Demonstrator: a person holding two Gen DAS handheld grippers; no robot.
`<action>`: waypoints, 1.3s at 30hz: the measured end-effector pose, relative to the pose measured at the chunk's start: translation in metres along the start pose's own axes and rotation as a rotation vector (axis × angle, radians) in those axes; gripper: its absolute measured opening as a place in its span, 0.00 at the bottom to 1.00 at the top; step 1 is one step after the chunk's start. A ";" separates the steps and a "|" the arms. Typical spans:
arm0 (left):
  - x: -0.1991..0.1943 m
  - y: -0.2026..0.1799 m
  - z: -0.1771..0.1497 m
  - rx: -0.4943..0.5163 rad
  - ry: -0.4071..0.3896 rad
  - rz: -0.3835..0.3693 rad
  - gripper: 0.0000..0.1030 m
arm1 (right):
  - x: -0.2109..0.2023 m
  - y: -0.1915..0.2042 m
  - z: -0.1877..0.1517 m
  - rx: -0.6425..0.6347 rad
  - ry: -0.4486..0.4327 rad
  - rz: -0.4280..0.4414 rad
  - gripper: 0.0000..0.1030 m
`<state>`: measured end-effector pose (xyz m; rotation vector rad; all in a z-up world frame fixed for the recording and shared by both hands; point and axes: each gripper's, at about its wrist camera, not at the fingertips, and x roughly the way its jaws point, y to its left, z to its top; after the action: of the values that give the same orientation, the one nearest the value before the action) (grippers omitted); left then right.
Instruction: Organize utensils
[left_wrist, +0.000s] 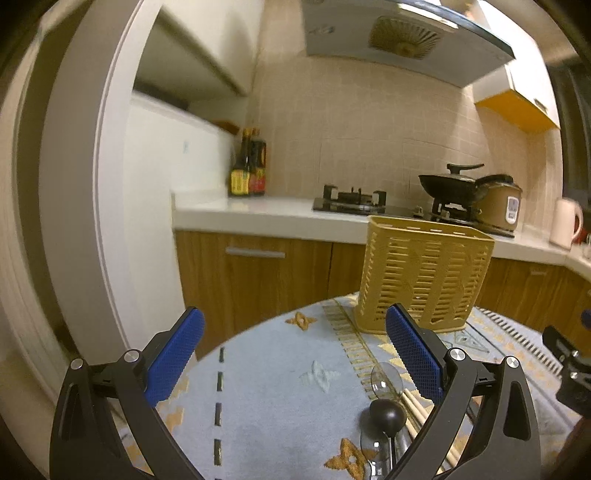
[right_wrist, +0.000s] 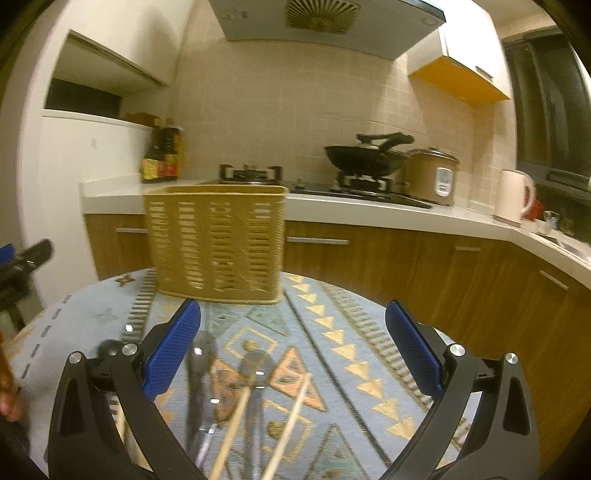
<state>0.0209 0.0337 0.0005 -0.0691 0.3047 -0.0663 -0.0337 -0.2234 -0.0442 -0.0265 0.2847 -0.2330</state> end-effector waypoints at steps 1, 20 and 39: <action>0.003 0.005 0.002 -0.013 0.024 -0.009 0.92 | 0.004 -0.001 0.000 -0.003 0.023 -0.004 0.93; 0.069 -0.013 -0.034 0.069 0.733 -0.342 0.60 | 0.022 -0.021 0.026 0.047 0.352 0.143 0.70; 0.063 -0.039 -0.032 0.243 0.821 -0.299 0.40 | 0.063 -0.011 0.015 0.051 0.669 0.321 0.57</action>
<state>0.0693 -0.0114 -0.0456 0.1619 1.1023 -0.4332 0.0265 -0.2486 -0.0465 0.1505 0.9404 0.0803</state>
